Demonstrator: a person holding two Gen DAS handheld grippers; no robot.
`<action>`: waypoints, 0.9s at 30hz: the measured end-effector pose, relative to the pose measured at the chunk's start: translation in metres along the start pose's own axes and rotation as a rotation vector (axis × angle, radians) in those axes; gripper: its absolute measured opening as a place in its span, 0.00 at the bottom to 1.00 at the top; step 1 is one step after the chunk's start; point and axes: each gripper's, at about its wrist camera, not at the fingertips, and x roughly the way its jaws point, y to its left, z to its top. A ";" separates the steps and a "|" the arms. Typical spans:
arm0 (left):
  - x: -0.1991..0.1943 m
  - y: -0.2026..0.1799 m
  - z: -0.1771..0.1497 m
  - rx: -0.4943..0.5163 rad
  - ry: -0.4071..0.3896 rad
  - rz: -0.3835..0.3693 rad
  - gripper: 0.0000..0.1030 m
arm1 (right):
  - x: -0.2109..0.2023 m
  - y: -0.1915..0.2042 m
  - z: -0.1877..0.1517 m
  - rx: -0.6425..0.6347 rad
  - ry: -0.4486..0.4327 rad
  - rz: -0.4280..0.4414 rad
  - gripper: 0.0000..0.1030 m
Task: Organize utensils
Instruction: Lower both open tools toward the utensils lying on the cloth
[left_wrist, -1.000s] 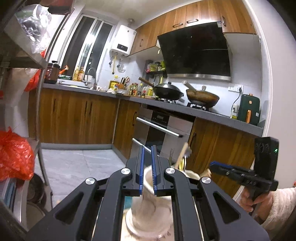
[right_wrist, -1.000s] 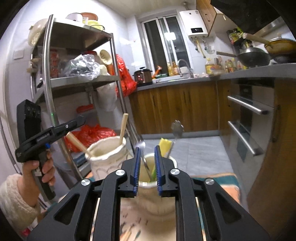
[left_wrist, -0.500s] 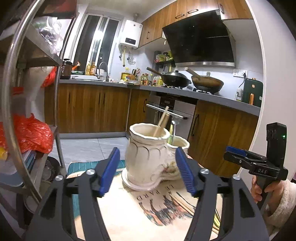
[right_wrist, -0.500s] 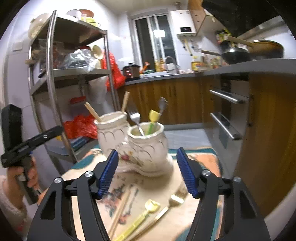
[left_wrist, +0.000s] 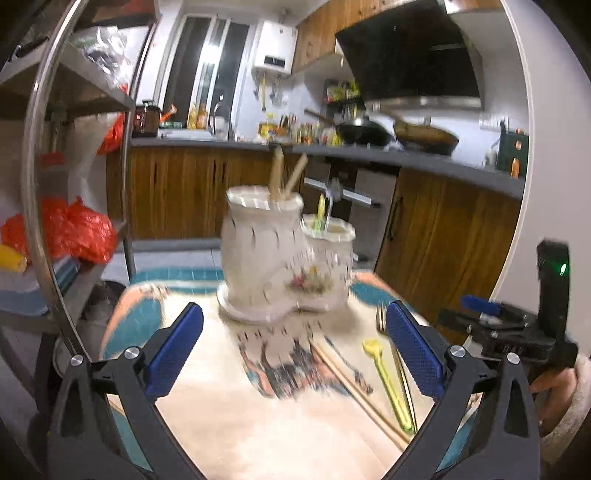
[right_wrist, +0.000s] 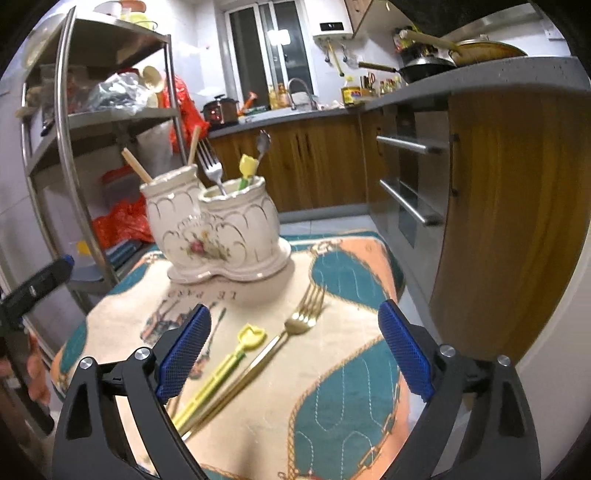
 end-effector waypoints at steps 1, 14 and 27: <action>0.005 -0.002 -0.004 0.006 0.024 0.012 0.95 | 0.001 -0.001 -0.003 -0.003 0.008 -0.004 0.89; 0.039 -0.016 -0.037 0.030 0.164 0.073 0.95 | 0.029 -0.007 -0.019 0.018 0.133 -0.020 0.89; 0.062 -0.033 -0.055 0.066 0.344 0.063 0.95 | 0.035 0.003 -0.017 -0.026 0.155 -0.054 0.89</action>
